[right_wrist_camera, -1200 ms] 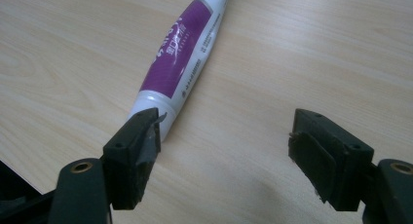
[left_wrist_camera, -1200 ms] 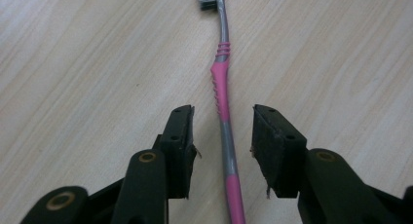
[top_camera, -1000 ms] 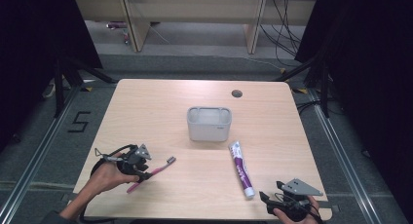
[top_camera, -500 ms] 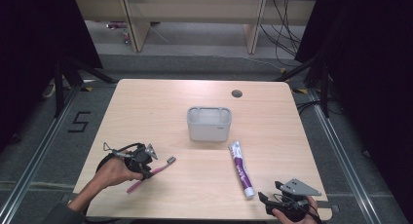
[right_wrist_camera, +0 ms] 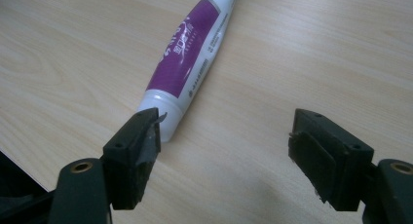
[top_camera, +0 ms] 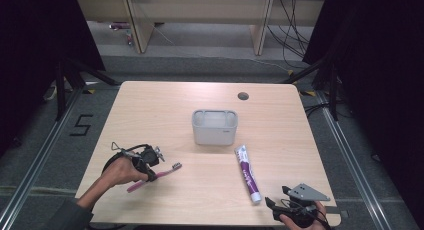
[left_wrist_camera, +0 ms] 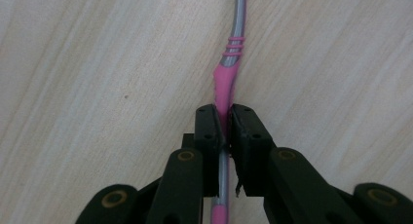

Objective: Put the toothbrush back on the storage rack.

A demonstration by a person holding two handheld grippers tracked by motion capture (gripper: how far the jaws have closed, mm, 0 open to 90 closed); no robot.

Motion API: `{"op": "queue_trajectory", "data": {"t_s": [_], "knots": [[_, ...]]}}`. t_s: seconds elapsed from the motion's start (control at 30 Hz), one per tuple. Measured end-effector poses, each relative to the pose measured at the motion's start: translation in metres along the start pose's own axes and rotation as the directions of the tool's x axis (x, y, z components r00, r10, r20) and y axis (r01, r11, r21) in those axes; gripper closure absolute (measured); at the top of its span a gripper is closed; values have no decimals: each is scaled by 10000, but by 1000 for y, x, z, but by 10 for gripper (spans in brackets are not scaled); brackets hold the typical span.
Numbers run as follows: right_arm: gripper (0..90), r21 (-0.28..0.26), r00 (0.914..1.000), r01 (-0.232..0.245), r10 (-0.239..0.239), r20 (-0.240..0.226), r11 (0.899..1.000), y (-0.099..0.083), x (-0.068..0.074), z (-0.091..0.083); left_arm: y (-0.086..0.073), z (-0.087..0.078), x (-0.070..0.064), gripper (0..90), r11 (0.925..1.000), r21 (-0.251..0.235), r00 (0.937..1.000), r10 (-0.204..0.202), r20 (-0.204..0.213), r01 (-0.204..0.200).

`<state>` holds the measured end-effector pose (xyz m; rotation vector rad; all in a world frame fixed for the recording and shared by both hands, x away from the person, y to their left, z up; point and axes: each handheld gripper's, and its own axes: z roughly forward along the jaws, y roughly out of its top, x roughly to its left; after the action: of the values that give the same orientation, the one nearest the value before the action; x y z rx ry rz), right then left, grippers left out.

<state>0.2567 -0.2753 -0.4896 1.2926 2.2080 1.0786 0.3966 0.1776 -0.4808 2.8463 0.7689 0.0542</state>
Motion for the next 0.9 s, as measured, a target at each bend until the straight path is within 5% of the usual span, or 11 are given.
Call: {"op": "queue_trajectory", "data": {"t_s": [0.33,0.57,0.9], "knots": [[276,-50,9996,159,-158,218,9999,0,1,-1,10,1,1,814,9971,712,9996,276,-10,-275],[276,52,10000,64,-64,-49,10000,0,2,0,18,2,0,815,9905,1300,9989,459,-48,-449],[276,-8,9999,110,-110,84,9999,0,1,0,21,3,-2,821,9874,1470,9982,599,-103,-578]]}}
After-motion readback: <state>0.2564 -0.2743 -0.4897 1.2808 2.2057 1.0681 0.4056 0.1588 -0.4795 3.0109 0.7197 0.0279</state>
